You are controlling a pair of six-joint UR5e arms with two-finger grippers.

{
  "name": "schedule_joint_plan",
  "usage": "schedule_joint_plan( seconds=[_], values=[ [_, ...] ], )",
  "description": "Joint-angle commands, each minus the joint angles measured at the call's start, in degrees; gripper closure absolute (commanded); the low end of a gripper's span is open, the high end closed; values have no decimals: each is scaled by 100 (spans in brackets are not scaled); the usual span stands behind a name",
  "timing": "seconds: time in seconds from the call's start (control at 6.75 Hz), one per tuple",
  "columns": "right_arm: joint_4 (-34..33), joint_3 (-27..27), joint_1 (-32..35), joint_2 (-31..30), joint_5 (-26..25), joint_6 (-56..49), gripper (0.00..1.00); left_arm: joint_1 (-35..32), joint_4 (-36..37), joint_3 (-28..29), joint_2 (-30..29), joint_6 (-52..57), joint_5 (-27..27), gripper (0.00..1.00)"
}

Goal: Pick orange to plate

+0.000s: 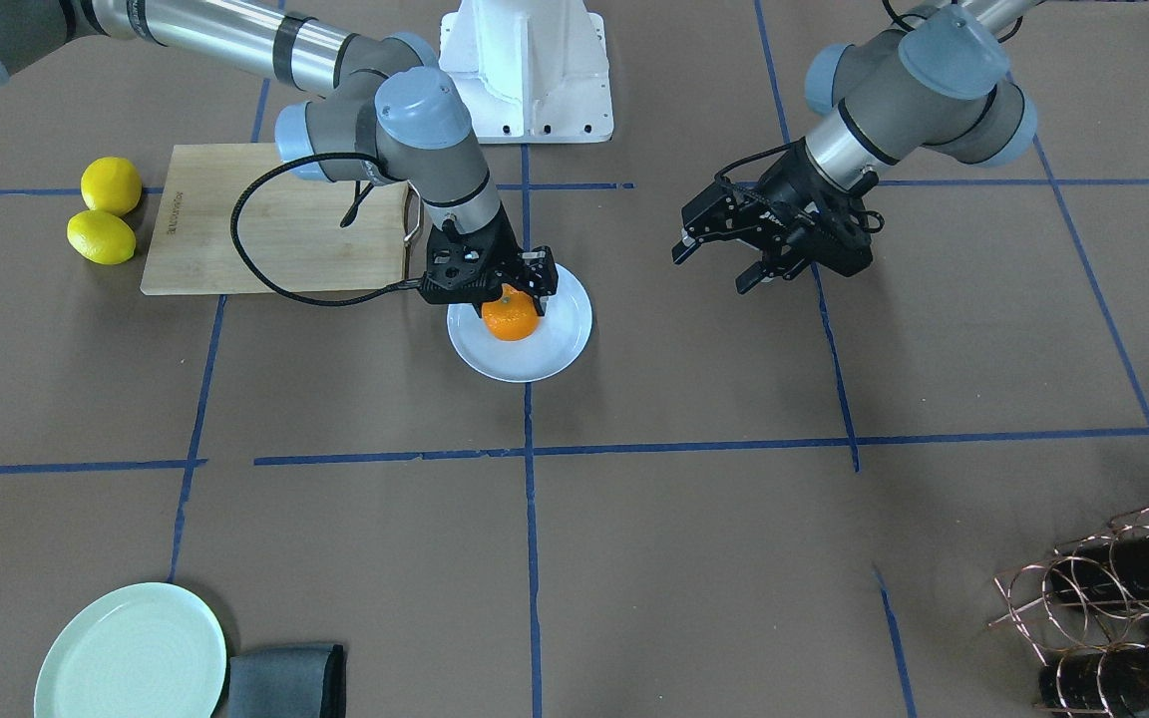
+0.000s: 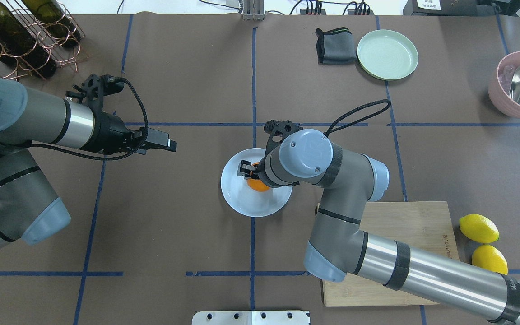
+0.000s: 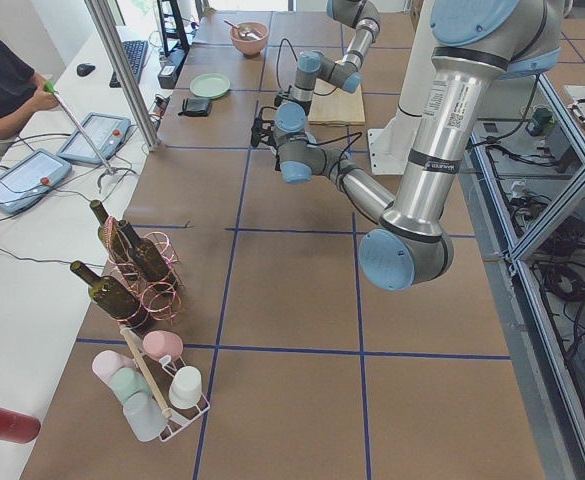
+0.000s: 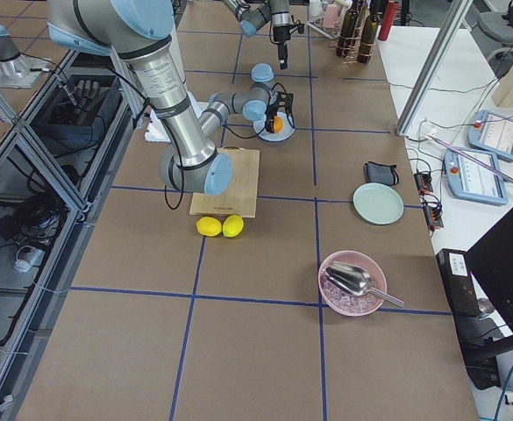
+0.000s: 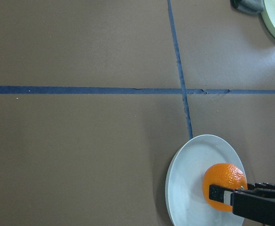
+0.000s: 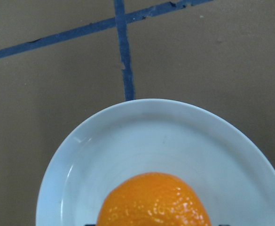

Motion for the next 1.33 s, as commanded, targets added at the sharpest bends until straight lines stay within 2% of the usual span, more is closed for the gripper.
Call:
schedule_joint_plan(
  seconds=[0.0, 0.15, 0.3, 0.44, 0.59, 0.74, 0.89, 1.04, 1.19],
  values=[
    [-6, 311, 1, -48, -101, 4, 0, 0, 6, -9, 13, -1, -9, 0],
    [-163, 1018, 80, -484, -57, -13, 0, -17, 6, -26, 39, 8, -35, 0],
    [-486, 1791, 341, -845, 205, -65, 0, -157, 67, -35, 126, 69, -27, 1],
    [-568, 2269, 997, -1214, 1008, -83, 0, -306, 76, 61, 319, 514, -18, 0],
    [-525, 2369, 1847, -1609, 1955, -466, 0, -577, 76, 27, 930, 1814, -18, 1],
    [-568, 2344, 2795, -2161, 2792, -1628, 0, -902, 94, 122, 1188, 2741, -27, 1],
    [-603, 2178, 3536, -2628, 3183, -3005, 0, -1245, 259, 184, 1382, 3359, -53, 0],
    [-604, 1872, 3969, -2920, 3343, -4020, 0, -1718, 600, 167, 1575, 4079, -323, 0],
    [-595, 1626, 4304, -3105, 3441, -4648, 0, -2401, 960, 167, 1691, 4896, -821, 0]
  ],
)
